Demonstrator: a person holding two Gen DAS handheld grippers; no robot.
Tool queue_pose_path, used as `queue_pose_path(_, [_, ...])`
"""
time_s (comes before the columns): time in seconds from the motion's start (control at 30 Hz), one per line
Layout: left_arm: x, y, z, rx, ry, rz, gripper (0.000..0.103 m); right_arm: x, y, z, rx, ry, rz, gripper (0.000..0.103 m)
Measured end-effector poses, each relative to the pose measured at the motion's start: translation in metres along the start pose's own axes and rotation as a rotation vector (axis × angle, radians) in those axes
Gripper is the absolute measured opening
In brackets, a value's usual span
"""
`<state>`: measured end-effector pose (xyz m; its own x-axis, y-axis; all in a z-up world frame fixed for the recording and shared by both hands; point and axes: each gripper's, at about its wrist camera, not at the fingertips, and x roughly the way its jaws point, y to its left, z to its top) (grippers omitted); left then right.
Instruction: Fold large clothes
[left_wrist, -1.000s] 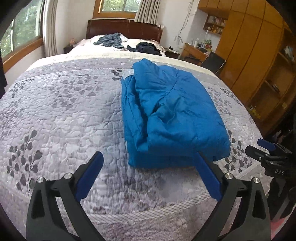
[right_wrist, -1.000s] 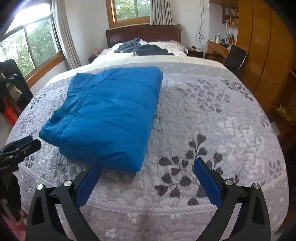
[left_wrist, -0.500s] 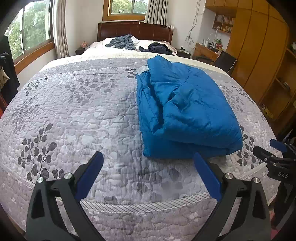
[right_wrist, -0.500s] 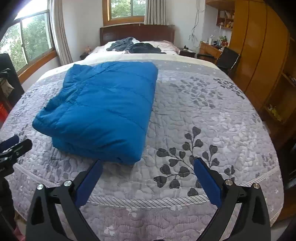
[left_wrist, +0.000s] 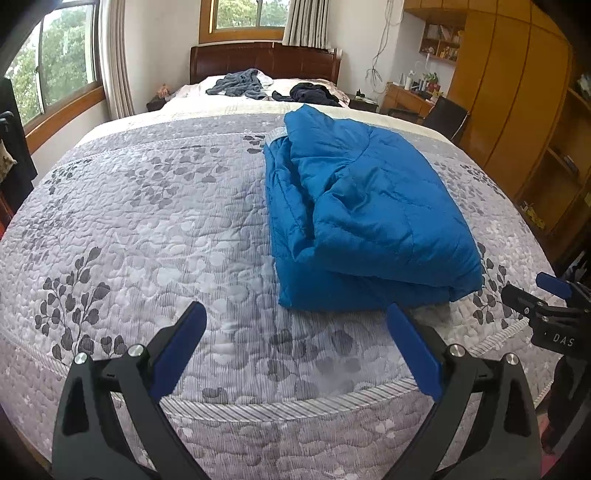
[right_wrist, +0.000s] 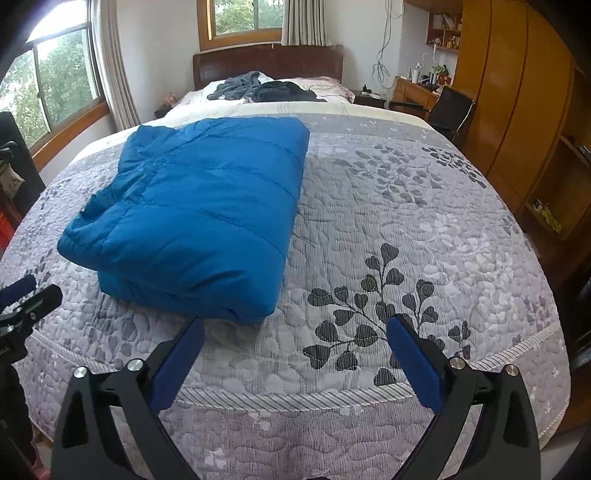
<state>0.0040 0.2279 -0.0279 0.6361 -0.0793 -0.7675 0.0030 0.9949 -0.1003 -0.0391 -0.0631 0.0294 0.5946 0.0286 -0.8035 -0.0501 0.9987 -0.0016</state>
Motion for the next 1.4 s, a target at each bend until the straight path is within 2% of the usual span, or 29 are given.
queue_pose_path(0.4, [0.003,-0.001,0.001,0.005,-0.001,0.017,0.097,0.011,0.0,0.0,-0.007,0.013,-0.019,0.099])
queue_pose_path(1.4, [0.012,-0.002,0.001,0.014,0.023,0.019,0.097,0.026,-0.001,0.002,-0.003,0.05,0.019,0.099])
